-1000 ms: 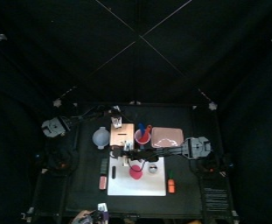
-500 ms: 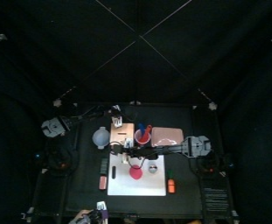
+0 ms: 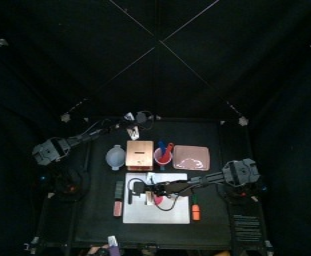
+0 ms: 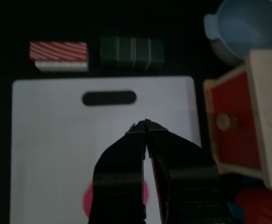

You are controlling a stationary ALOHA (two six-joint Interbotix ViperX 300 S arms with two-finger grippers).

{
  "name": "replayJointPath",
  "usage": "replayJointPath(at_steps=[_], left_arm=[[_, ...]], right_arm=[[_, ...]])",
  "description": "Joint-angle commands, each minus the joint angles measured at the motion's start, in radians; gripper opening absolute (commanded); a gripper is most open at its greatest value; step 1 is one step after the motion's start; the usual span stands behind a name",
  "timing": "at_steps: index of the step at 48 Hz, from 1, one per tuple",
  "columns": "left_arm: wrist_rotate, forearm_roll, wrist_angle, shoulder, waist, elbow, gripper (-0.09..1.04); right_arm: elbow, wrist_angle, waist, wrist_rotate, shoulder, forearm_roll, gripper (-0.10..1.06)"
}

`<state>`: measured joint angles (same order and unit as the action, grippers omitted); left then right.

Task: Get the cutter from the drawer then cut the dough then place the extra dough in the bowl
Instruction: Cut the dough

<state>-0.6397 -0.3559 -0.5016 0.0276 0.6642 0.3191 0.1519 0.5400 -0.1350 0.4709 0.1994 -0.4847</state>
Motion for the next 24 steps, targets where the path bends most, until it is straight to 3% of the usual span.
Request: replayJointPath(at_steps=[1, 12, 24], left_arm=[[-0.003, -0.037, 0.04, -0.064, -0.051, 0.025, 0.11], [0.0, -0.074, 0.252, -0.153, -0.207, 0.153, 0.11], [-0.005, -0.123, 0.678, -0.273, -0.428, 0.344, 0.11]], right_arm=[[0.052, 0.048, -0.008, 0.005, -0.112, 0.005, 0.08], [0.204, 0.098, -0.04, 0.006, -0.239, 0.077, 0.21], [0.365, 0.109, -0.063, 0.006, -0.356, 0.232, 0.65]])
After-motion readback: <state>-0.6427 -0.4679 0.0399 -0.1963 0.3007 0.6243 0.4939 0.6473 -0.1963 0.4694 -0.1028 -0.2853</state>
